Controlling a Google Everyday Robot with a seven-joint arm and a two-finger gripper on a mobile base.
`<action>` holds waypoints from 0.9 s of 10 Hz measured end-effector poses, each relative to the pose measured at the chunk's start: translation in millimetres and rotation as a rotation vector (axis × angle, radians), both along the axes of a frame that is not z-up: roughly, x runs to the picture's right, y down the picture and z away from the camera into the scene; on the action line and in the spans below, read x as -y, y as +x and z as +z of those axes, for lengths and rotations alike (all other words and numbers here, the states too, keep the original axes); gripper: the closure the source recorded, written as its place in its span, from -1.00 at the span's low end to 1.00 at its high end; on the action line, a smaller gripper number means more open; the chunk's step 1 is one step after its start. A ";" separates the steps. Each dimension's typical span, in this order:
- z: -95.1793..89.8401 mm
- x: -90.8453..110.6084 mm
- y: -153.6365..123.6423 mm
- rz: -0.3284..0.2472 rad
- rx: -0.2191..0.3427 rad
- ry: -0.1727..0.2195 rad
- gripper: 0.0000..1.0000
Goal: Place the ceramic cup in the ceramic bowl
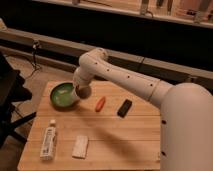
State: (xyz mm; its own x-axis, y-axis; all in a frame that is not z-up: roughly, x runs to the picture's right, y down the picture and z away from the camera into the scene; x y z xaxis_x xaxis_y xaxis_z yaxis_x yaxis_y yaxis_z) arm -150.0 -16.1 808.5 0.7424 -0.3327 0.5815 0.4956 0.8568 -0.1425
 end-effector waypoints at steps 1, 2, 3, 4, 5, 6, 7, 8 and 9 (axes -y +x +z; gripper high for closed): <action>0.6 0.6 -2.7 -0.001 0.003 0.002 0.99; 1.1 1.3 -4.8 -0.001 0.005 0.004 0.99; 1.6 1.5 -5.7 -0.002 0.006 0.005 0.99; 2.2 2.0 -6.3 -0.003 0.008 0.007 0.99; 3.2 2.7 -6.9 -0.003 0.010 0.009 0.99; 3.6 3.0 -8.7 -0.004 0.013 0.010 0.99; 4.3 3.3 -10.8 -0.005 0.017 0.012 0.99; 4.9 3.7 -14.2 -0.007 0.022 0.014 0.99; 6.1 4.5 -15.6 -0.007 0.025 0.016 0.99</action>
State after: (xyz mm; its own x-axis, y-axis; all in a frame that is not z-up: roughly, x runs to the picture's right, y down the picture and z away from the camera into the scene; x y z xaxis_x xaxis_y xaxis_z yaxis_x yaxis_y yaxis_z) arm -165.6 -20.6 814.7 0.7252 -0.3474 0.5945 0.5051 0.8552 -0.1165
